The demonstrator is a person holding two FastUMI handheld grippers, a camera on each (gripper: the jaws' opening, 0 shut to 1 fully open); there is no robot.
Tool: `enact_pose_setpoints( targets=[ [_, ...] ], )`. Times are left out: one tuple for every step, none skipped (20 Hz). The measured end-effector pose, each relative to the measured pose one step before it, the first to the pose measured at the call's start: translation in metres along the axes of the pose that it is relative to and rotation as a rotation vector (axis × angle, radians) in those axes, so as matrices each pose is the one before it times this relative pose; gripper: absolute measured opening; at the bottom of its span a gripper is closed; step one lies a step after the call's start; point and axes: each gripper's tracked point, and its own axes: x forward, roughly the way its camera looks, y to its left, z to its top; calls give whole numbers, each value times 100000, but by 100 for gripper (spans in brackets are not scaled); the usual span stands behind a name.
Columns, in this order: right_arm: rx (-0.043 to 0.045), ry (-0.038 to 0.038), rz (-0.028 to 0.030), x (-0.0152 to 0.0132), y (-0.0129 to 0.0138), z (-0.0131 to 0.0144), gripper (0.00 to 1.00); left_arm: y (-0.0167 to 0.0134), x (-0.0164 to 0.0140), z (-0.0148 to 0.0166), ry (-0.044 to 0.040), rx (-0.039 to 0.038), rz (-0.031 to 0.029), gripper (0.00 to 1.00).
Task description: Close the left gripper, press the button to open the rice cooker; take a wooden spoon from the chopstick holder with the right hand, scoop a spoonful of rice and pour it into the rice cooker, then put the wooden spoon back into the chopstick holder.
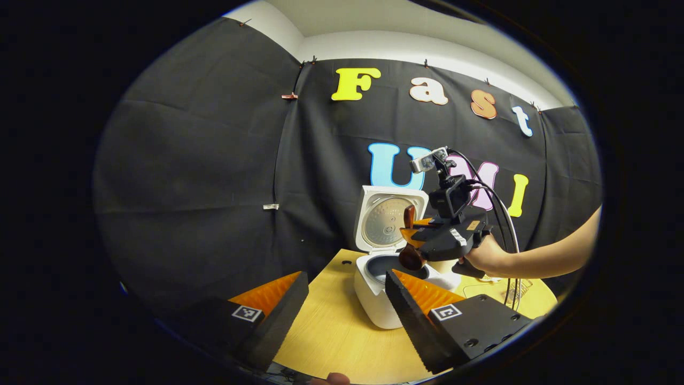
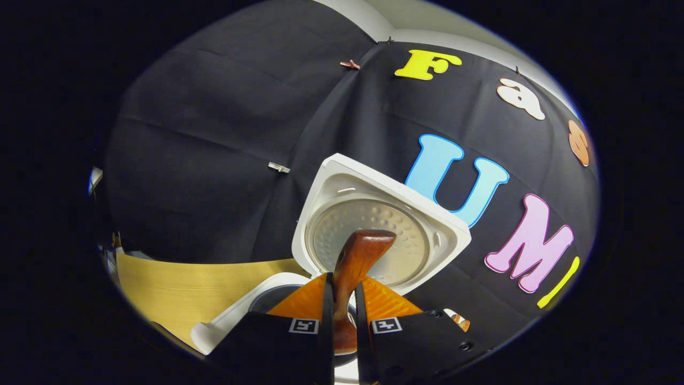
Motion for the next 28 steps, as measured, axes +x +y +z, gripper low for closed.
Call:
enact_pose_setpoints(
  targets=[
    [98, 278, 351, -6, 68, -62, 21, -55, 49, 103, 63, -89, -5, 99],
    [1962, 384, 348, 22, -25, -127, 21, 19, -110, 50, -137, 4, 145, 99],
    [2762, 388, 216, 52, -32, -42, 21, -39, -4, 48, -85, 193, 43, 99],
    [3679, 793, -200, 99, -127, -182, 21, -6, 3, 77, -72, 147, 122, 99],
    [4628, 743, -730, -3, -370, -183, 21, 32, -29, -23, 54, 74, 73, 99],
    [5658, 922, -424, 127, -549, -26, 21, -88, 25, 48, 169, 67, -2, 99],
    [6165, 1236, -370, -6, -441, -223, 21, -74, -67, -100, 19, 12, -62, 99],
    [6101, 1335, -347, -88, -591, -273, 21, -192, 21, -17, 10, -220, -291, 99],
    [5917, 1193, -655, -112, -673, -192, 21, -224, -51, 24, 4, -198, -353, 99],
    [6166, 664, -512, -143, -644, 31, 21, -165, -91, 171, -102, 75, -142, 99],
    [6110, 82, -648, -201, -599, 178, 22, -187, -56, -3, -158, 295, -158, 99],
    [6309, 5, -315, -238, -602, 324, 21, -225, -163, 177, -92, 210, -159, 99],
    [6186, -573, 42, -471, -456, 498, 21, -322, -120, 140, -161, 141, -388, 99],
    [5514, -749, -70, -695, -597, 714, 21, -357, -164, 35, -52, 16, -357, 99],
    [4920, -1399, -121, -650, -582, 856, 21, -275, 1, 72, -53, 72, -350, 99],
    [4034, -1887, -207, -683, -623, 1013, 21, -438, -108, 106, -105, 28, -353, 99],
    [3711, -2200, -65, -933, -575, 1061, 21, -456, -71, 88, -188, -44, -530, 99],
    [3200, -2505, -96, -1147, -734, 1130, 21, -426, -8, 183, -150, -48, -575, 99],
    [2473, -2542, -325, -1172, -801, 1273, 21, -428, 9, 94, -44, 5, -526, 99],
    [2224, -2443, 51, -1330, -657, 1148, 21, -512, -77, 105, -189, 84, -642, 100],
    [1403, -2340, -263, -1228, -905, 1151, 21, -604, -63, 53, -338, -38, -677, 99],
    [480, -2140, -833, -1366, -1041, 1039, 21, -617, -122, 281, -299, 79, -646, 99],
    [195, -2124, -1269, -1347, -1296, 1139, 21, -616, -43, 112, -265, 207, -569, 99],
    [279, -1903, -1480, -1420, -1481, 1006, 21, -599, 23, 208, -221, 358, -460, 99],
    [96, -1964, -1475, -1426, -1534, 1131, 21, -540, 52, 113, -273, 484, -578, 99],
    [-170, -1758, -1425, -1510, -1578, 1116, 21, -749, 35, 168, -339, 470, -673, 99],
    [-634, -1875, -1488, -1420, -1736, 989, 21, -683, 54, 125, -312, 250, -889, 99],
    [-819, -1312, -2134, -1299, -1879, 703, 21, -641, 126, 148, -112, -51, -809, 99]
  ],
)
